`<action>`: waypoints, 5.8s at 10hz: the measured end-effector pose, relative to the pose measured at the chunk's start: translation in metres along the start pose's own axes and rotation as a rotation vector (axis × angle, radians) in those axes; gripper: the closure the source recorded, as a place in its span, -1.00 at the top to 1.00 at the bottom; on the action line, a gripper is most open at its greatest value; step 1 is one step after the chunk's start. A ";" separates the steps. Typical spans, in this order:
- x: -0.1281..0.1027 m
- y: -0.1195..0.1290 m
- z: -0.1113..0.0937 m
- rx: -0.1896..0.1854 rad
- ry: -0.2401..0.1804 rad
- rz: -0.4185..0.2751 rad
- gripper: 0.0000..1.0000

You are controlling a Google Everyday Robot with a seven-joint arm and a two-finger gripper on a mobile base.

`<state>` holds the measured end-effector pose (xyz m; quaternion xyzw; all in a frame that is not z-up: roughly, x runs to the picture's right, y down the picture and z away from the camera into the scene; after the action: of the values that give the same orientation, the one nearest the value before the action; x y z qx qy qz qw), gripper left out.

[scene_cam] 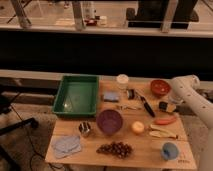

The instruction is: Wipe table surface with eraser

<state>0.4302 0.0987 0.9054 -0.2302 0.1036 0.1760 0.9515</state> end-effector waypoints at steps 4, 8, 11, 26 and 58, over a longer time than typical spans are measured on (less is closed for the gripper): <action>-0.011 -0.001 0.000 0.035 -0.046 0.002 -0.94; -0.024 0.004 -0.004 0.056 -0.089 -0.030 -0.94; -0.031 0.011 -0.007 0.052 -0.104 -0.062 -0.94; 0.010 0.022 0.001 -0.046 -0.022 -0.007 -0.94; -0.013 -0.007 0.016 -0.025 -0.040 0.036 -0.94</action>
<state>0.4227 0.0969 0.9253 -0.2365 0.0864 0.1988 0.9471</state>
